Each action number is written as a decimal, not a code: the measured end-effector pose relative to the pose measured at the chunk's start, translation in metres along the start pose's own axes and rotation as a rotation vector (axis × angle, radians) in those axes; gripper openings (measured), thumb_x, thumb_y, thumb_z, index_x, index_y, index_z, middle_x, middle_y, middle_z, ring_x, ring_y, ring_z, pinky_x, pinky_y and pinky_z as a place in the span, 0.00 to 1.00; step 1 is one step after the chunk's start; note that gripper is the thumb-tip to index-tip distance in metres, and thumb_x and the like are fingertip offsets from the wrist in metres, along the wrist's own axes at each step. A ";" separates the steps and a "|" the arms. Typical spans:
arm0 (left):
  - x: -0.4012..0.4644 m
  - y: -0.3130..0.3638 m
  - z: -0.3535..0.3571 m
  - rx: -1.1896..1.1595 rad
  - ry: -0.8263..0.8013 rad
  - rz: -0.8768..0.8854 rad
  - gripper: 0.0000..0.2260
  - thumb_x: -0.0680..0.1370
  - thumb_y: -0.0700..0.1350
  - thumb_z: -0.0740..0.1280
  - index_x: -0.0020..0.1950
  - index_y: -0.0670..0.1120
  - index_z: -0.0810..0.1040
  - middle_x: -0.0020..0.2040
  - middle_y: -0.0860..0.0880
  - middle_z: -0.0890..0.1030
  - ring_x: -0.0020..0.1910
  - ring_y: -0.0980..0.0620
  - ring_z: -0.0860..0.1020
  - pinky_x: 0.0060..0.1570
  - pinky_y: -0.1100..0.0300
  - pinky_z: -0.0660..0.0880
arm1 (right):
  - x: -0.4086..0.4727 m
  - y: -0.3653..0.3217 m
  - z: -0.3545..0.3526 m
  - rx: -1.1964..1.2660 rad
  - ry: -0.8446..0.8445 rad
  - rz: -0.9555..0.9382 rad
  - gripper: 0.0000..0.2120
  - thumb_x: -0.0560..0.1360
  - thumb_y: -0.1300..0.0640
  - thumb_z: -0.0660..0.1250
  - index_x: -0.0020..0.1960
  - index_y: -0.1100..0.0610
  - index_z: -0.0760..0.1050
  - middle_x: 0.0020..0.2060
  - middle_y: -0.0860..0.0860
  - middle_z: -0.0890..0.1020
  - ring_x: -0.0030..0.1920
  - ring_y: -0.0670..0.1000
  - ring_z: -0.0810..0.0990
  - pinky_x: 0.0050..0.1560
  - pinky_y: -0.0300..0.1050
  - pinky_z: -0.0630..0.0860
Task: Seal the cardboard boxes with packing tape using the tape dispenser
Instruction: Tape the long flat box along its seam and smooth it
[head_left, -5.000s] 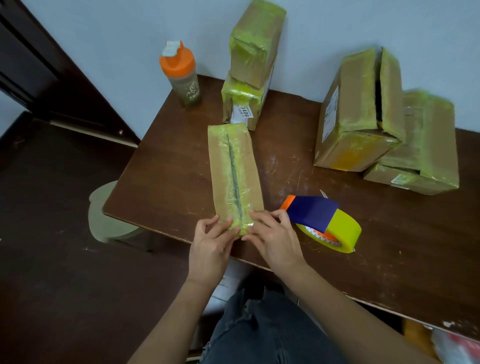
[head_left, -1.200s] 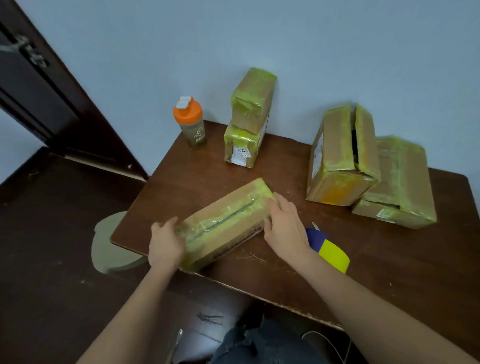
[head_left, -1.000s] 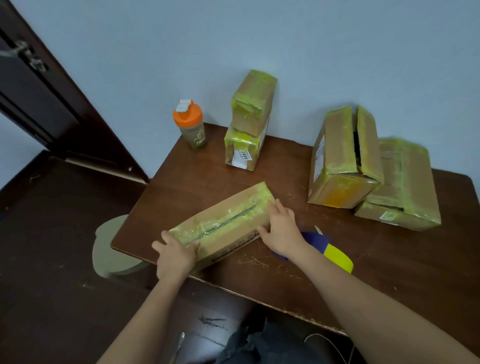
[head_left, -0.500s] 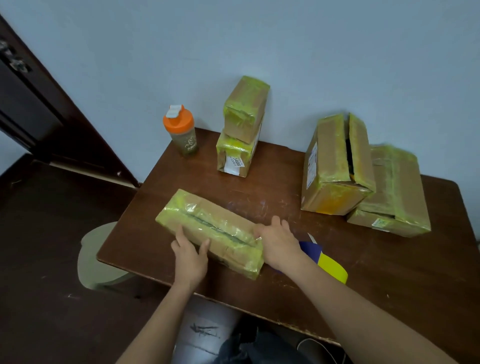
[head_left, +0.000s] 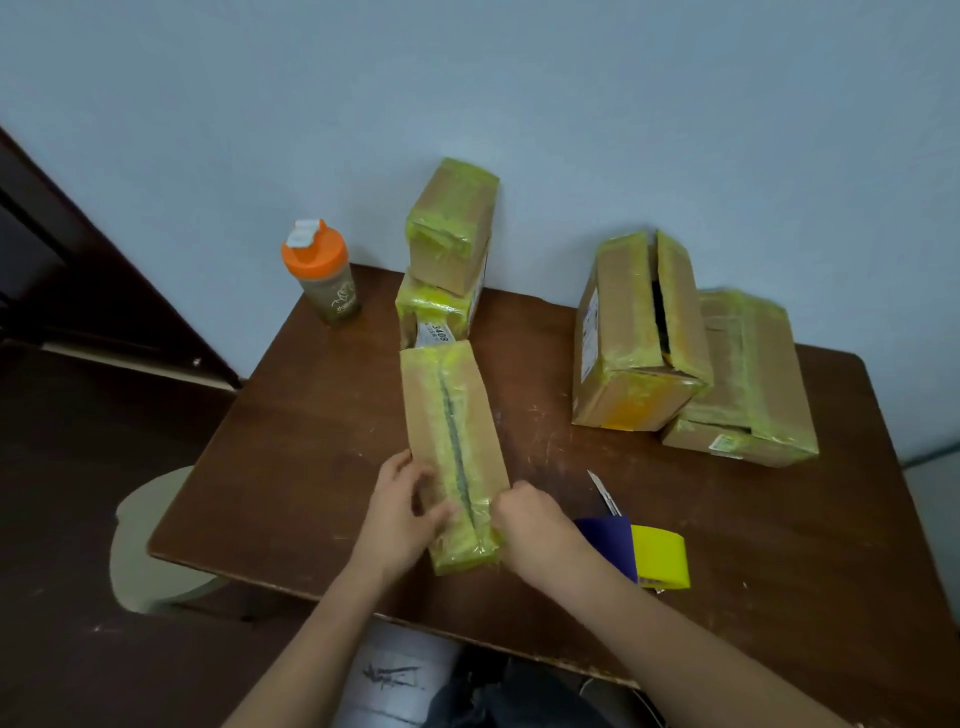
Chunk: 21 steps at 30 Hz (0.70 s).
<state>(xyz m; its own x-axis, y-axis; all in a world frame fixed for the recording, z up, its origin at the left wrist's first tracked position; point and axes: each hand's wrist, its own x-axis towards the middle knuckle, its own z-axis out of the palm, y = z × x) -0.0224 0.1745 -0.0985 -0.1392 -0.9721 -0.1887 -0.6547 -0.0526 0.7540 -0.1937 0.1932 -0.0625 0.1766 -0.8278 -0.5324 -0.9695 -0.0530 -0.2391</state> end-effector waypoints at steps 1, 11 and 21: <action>-0.004 0.003 -0.001 0.073 -0.066 0.057 0.27 0.67 0.57 0.77 0.60 0.46 0.76 0.67 0.50 0.63 0.67 0.56 0.62 0.69 0.58 0.62 | 0.002 0.002 -0.001 0.015 -0.010 0.001 0.11 0.74 0.66 0.70 0.56 0.61 0.79 0.51 0.56 0.73 0.51 0.59 0.79 0.49 0.48 0.78; -0.018 -0.006 0.006 0.476 -0.225 0.358 0.28 0.73 0.48 0.73 0.71 0.48 0.70 0.73 0.48 0.66 0.77 0.46 0.54 0.76 0.55 0.48 | -0.018 0.036 -0.042 -0.020 -0.003 0.017 0.19 0.74 0.48 0.71 0.64 0.51 0.76 0.59 0.53 0.77 0.63 0.57 0.73 0.56 0.52 0.74; -0.017 -0.018 0.006 0.498 -0.279 0.323 0.26 0.80 0.40 0.63 0.77 0.47 0.60 0.78 0.50 0.51 0.78 0.51 0.46 0.71 0.63 0.35 | -0.036 0.050 -0.014 -0.381 -0.294 0.161 0.45 0.67 0.52 0.79 0.75 0.48 0.55 0.72 0.56 0.62 0.73 0.63 0.59 0.66 0.60 0.66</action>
<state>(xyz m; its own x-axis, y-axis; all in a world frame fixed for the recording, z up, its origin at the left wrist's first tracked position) -0.0122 0.1933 -0.1127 -0.5301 -0.8221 -0.2079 -0.8041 0.4095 0.4310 -0.2505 0.2123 -0.0437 0.0070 -0.6531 -0.7573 -0.9718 -0.1830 0.1489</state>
